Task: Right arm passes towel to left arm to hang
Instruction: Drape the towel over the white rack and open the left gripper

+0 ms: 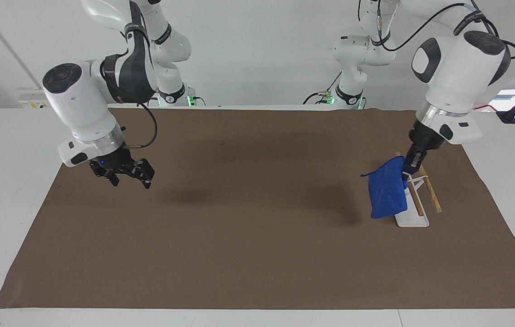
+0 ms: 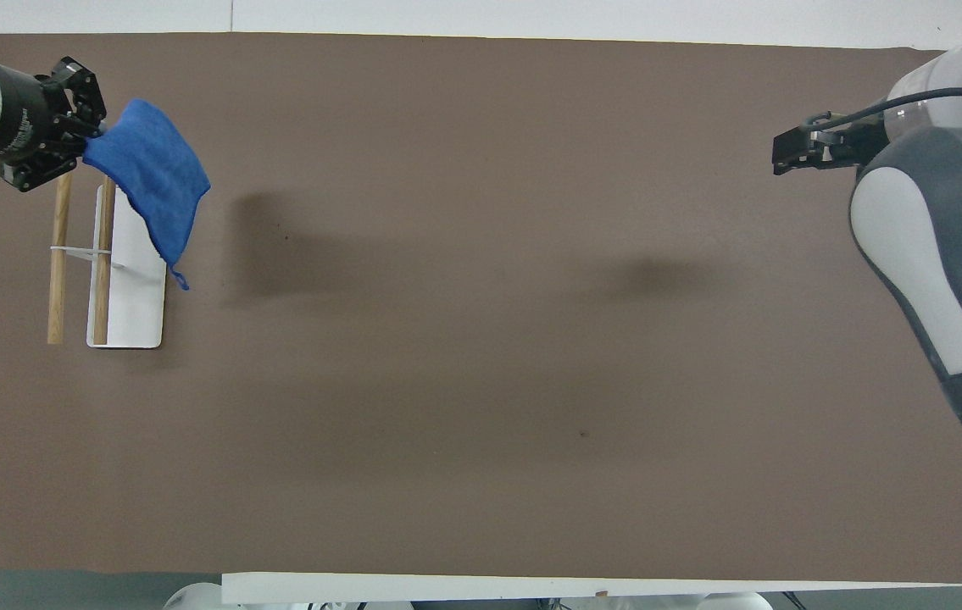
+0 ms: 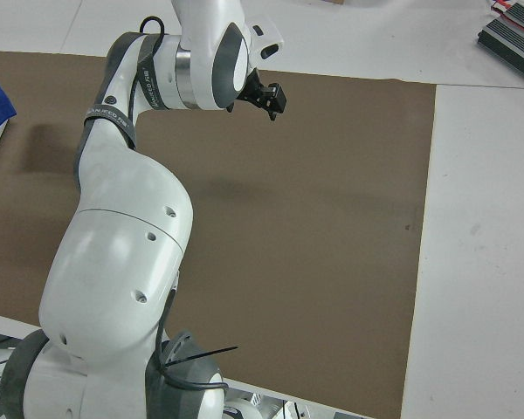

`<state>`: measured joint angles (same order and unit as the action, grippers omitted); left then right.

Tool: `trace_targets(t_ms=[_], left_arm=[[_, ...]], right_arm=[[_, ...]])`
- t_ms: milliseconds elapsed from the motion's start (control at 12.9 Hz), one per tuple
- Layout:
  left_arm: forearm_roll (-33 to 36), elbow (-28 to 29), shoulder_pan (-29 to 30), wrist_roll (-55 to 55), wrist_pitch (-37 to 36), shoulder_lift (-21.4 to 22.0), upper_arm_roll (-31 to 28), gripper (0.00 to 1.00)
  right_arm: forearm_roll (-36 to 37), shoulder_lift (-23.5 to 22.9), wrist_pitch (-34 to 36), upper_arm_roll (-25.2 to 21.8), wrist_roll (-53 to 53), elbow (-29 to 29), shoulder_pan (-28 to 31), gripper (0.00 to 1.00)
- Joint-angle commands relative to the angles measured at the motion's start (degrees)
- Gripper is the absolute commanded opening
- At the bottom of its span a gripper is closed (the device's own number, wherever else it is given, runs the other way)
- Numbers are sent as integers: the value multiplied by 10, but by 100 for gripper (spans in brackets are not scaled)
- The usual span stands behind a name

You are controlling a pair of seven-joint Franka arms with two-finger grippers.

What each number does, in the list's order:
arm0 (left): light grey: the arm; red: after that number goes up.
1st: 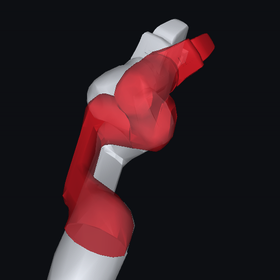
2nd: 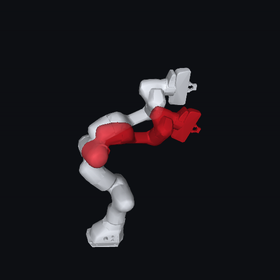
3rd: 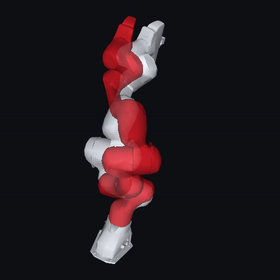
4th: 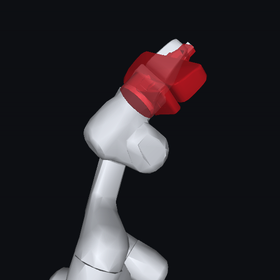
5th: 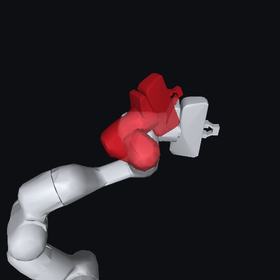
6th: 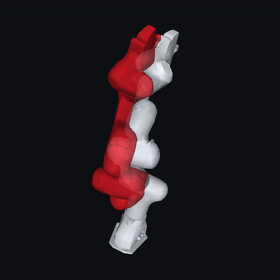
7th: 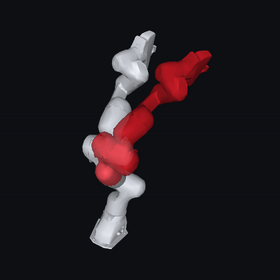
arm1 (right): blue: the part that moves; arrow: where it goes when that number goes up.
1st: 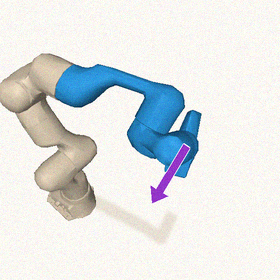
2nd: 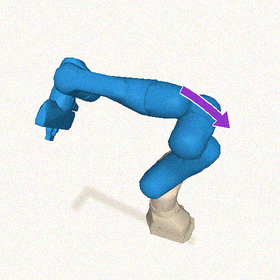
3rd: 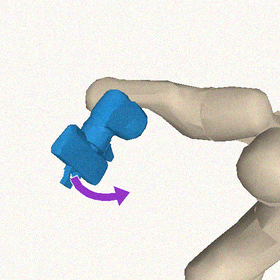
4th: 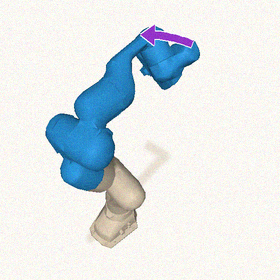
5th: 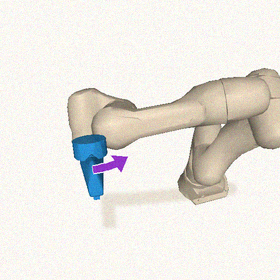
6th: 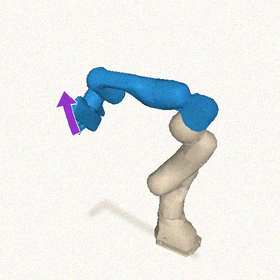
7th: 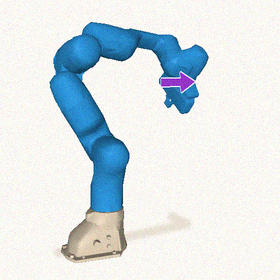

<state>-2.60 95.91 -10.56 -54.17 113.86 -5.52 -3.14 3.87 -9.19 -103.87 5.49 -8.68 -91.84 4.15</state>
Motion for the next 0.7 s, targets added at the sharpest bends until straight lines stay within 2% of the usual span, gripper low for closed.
trace_targets(t_ms=[0,78,233,310,466,621], left_arm=[[8,60,44,74,15,30,5,0],[21,96,61,98,41,43,4,0],[37,137,91,137,83,57,5,0],[37,143,105,168,83,60,5,0],[37,160,137,208,94,67,5,0],[37,207,157,233,155,68,5,0]], right_arm=[[32,22,134,1,11,88,2,100],[32,49,188,-5,13,98,2,100],[23,92,240,-14,76,83,7,100],[30,98,245,-13,81,66,2,100],[15,100,249,-15,88,69,12,100],[3,102,248,-15,88,61,20,100]])
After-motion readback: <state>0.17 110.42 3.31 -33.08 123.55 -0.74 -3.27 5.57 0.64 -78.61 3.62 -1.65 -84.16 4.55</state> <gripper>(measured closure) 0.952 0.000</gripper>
